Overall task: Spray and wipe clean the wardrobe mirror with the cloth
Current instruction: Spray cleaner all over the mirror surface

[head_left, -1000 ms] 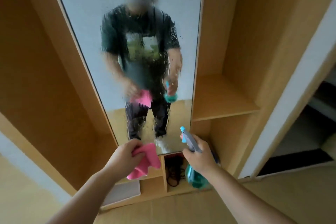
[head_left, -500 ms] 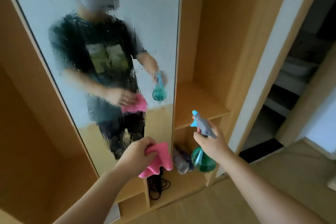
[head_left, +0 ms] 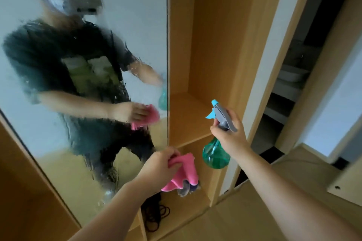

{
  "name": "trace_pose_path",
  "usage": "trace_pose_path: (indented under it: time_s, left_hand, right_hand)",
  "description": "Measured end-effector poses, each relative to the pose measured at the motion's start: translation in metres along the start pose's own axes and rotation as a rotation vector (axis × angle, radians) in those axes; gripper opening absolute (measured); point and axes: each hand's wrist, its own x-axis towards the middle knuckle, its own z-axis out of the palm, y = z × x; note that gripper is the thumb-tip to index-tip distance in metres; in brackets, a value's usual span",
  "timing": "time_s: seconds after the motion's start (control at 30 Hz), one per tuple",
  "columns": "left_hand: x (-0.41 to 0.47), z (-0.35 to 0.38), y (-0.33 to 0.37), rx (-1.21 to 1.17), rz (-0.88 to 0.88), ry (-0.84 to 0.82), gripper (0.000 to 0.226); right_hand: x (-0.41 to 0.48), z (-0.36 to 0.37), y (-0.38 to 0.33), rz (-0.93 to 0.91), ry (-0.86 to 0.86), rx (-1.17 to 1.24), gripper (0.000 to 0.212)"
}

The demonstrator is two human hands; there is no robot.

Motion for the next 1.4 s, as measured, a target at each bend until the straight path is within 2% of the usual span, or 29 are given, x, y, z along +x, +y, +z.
trace_pose_path:
  time_s: [0.23,0.43,0.6,0.73,0.87,1.03,1.17,1.4]
  left_hand:
    - [0.093,0.047,0.014,0.086,-0.012,0.005,0.015]
    - [0.176,0.082,0.032,0.107,-0.196,0.014,0.016]
    - [0.215,0.095,0.040,0.115,-0.323,0.092,0.018]
    - [0.231,0.101,0.040,0.122,-0.407,0.122,0.017]
    - [0.240,0.098,0.034,0.100,-0.463,0.168,0.016]
    - [0.246,0.094,0.025,0.100,-0.516,0.195,0.017]
    - [0.246,0.096,0.020,0.090,-0.550,0.219,0.017]
    - [0.242,0.101,0.011,0.066,-0.602,0.248,0.019]
  right_hand:
    - [0.090,-0.029,0.057,-0.012,-0.164,0.096,0.044]
    - [0.188,-0.065,0.109,-0.074,-0.351,0.102,0.045]
    - [0.263,-0.075,0.143,-0.167,-0.420,-0.043,0.042]
    - [0.299,-0.064,0.169,-0.188,-0.469,-0.075,0.043]
    - [0.324,-0.047,0.190,-0.066,-0.462,-0.068,0.051]
    - [0.349,-0.022,0.204,-0.109,-0.459,-0.175,0.036]
    - [0.368,-0.002,0.218,-0.029,-0.475,-0.223,0.034]
    - [0.381,0.015,0.242,-0.013,-0.509,-0.249,0.029]
